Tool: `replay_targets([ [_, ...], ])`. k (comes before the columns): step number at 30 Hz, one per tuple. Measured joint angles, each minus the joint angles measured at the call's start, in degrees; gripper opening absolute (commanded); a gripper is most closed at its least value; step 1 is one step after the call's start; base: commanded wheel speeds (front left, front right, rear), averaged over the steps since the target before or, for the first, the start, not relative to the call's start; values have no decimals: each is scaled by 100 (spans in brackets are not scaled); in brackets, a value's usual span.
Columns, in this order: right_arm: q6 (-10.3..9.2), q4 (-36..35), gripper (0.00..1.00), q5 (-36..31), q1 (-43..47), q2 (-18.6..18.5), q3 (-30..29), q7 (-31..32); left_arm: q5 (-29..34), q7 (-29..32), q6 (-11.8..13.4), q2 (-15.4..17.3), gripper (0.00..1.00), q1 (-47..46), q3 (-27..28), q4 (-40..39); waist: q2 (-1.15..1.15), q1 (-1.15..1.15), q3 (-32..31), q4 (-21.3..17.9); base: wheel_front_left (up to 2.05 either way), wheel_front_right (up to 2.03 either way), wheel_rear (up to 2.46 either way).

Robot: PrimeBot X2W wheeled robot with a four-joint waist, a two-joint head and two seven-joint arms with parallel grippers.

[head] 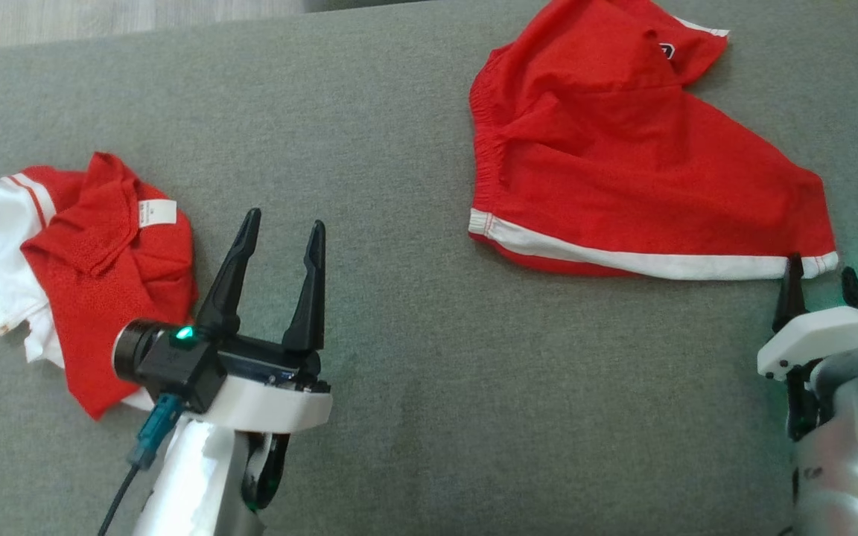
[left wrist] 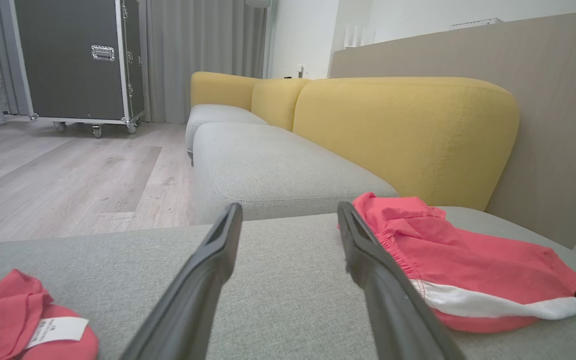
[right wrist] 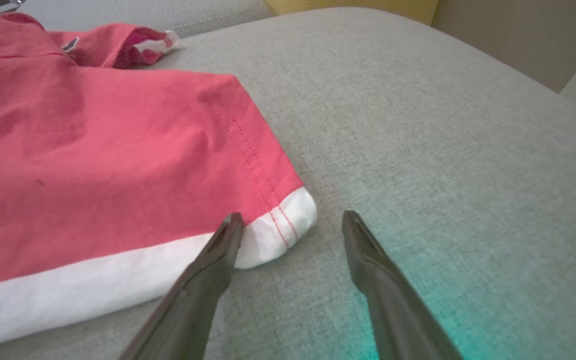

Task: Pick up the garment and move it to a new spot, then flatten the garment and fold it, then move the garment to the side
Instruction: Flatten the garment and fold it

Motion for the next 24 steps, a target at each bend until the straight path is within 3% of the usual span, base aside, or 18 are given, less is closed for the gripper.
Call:
replay_targets([
  [10, 0, 536, 100, -452, -382, -4, -265, -190, 40, 0, -42, 0, 100, -45, 2, 15, 0, 0, 52, 16, 0, 0, 0],
  [11, 0, 583, 79, -500, -420, -4, -282, -231, 40, 0, -42, 0, 100, -45, 4, 20, 0, 0, 50, 8, 0, 0, 0],
  [12, 0, 622, 33, -543, -446, -5, -297, -231, 42, 0, -42, 0, 100, -46, 3, 21, 0, 0, 46, 0, 0, 0, 0],
  [13, 0, 653, 0, -584, -462, -5, -303, -249, 47, 0, -42, 0, 100, -46, 3, 23, 0, 0, 41, -10, 0, 0, 0],
  [24, 0, 727, 0, -661, -550, -4, -104, -538, 149, 0, -48, 5, 100, -149, -143, 190, 0, 0, -20, -231, 0, 0, 0],
])
